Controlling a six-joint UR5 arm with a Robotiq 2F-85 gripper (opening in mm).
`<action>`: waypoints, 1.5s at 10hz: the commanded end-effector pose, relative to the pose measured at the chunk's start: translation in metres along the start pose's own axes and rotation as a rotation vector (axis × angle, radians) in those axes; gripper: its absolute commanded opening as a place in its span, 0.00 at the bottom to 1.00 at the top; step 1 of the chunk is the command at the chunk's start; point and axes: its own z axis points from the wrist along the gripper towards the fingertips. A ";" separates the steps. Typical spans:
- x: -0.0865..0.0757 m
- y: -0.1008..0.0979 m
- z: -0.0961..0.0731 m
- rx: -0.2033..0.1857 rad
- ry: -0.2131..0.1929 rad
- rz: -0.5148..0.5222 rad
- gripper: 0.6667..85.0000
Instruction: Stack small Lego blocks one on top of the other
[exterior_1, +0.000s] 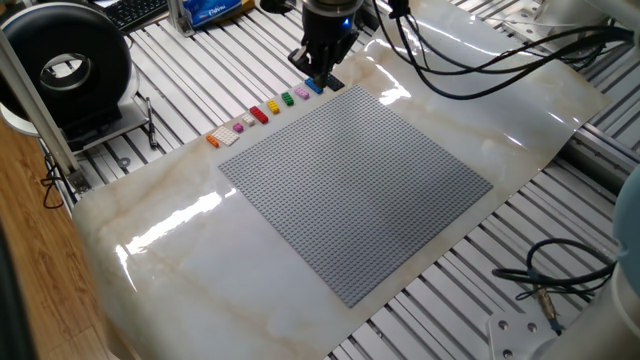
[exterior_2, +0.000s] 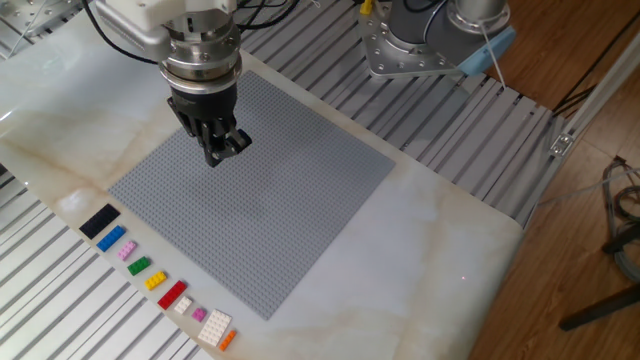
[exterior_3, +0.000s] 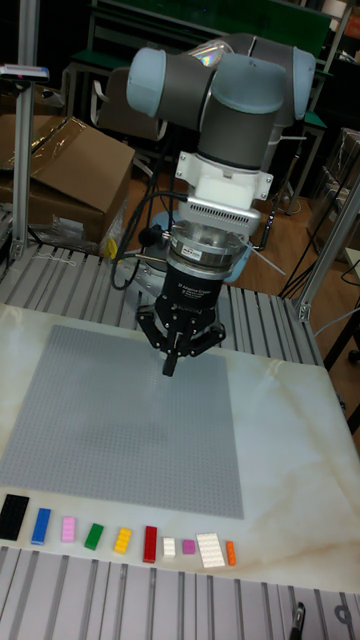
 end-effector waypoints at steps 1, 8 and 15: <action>0.005 0.004 -0.001 -0.018 0.019 0.047 0.00; -0.066 -0.047 0.036 -0.062 -0.017 -0.154 0.00; -0.073 -0.056 0.059 -0.023 0.017 -0.060 0.00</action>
